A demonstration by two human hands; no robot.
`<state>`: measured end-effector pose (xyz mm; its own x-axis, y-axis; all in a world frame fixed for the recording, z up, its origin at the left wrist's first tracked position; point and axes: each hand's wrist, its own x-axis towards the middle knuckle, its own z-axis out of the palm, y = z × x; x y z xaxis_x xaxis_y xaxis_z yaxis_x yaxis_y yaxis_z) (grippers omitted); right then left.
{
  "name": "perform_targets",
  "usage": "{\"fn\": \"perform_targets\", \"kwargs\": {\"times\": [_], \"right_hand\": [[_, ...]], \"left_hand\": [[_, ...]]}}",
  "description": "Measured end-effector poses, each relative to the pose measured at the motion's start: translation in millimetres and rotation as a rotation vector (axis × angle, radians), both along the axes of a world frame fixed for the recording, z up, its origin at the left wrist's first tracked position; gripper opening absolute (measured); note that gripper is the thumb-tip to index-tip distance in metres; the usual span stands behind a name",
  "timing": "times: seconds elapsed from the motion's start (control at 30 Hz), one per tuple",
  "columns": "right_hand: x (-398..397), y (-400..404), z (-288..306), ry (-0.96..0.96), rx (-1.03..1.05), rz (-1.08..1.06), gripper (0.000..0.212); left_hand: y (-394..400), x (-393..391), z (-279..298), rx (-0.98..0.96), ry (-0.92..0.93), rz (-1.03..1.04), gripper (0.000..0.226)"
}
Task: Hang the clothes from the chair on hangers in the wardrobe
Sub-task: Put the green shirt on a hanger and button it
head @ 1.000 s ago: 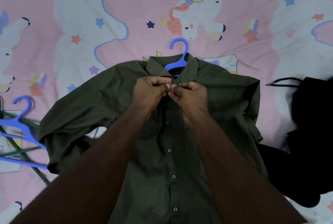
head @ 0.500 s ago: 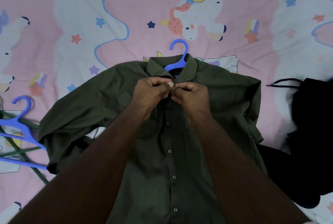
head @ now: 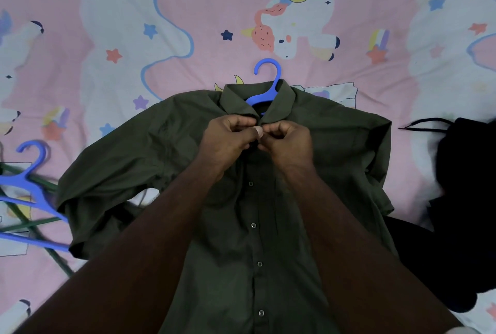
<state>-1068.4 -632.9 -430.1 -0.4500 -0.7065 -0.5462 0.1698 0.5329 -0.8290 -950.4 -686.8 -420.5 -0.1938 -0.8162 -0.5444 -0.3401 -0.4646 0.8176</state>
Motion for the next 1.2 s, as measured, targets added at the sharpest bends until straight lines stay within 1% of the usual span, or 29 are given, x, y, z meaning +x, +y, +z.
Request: {"fn": "perform_targets", "kwargs": {"times": [0.07, 0.13, 0.3, 0.37, 0.43, 0.47, 0.53, 0.57, 0.63, 0.7, 0.77, 0.8, 0.87, 0.97, 1.07, 1.13, 1.2], "right_hand": [[2, 1, -1, -0.028, -0.012, 0.003, 0.003], [3, 1, -3, -0.047, -0.020, -0.002, 0.004], [4, -1, 1, -0.089, 0.006, -0.029, 0.006], [4, -4, 5, -0.192, 0.065, -0.108, 0.007], [4, -7, 7, -0.320, 0.126, -0.180, 0.010], [4, -8, 6, -0.351, 0.154, -0.189, 0.011], [6, -6, 4, -0.338, 0.194, -0.180, 0.015], [6, -5, 3, -0.307, 0.200, -0.186, 0.015], [0, -4, 4, -0.210, 0.174, -0.234, 0.013], [-10, -5, 9, -0.071, 0.125, -0.298, 0.013], [-23, -9, 13, 0.067, 0.076, -0.339, 0.012], [-29, -13, 15, 0.122, 0.051, -0.346, 0.012], [-43, -23, 15, 0.231, 0.017, -0.318, 0.011], [-58, -44, 15, 0.442, 0.037, -0.135, 0.008], [-67, -72, 16, 0.703, 0.075, 0.138, 0.021], [-71, -92, 10, 0.771, 0.084, 0.307, 0.031], [-71, -111, -1, 0.786, 0.145, 0.472, 0.044]], "left_hand": [[0, 1, -1, -0.021, -0.020, 0.007, 0.015], [-1, 0, -2, -0.042, -0.033, 0.028, 0.006], [3, -2, -6, -0.062, -0.046, 0.062, 0.003], [6, -4, -6, -0.039, 0.002, 0.101, 0.005], [9, -4, -7, 0.027, 0.084, 0.164, 0.008], [10, -3, -8, 0.078, 0.132, 0.193, 0.011], [10, -1, -10, 0.172, 0.206, 0.223, 0.015], [9, 0, -11, 0.188, 0.199, 0.218, 0.014], [6, 2, -11, 0.155, 0.094, 0.200, 0.007], [1, 8, -12, 0.064, -0.037, 0.276, 0.014], [-7, 17, -12, -0.051, -0.093, 0.416, 0.020], [-12, 21, -12, -0.111, -0.108, 0.452, 0.022], [-21, 23, -9, -0.203, -0.135, 0.438, 0.018], [-36, 17, -4, -0.283, -0.170, 0.254, 0.004], [-51, 10, -3, -0.316, -0.250, 0.074, 0.019], [-57, 9, -3, -0.304, -0.338, -0.008, 0.034], [-60, 9, -4, -0.254, -0.400, -0.055, 0.049]]}}
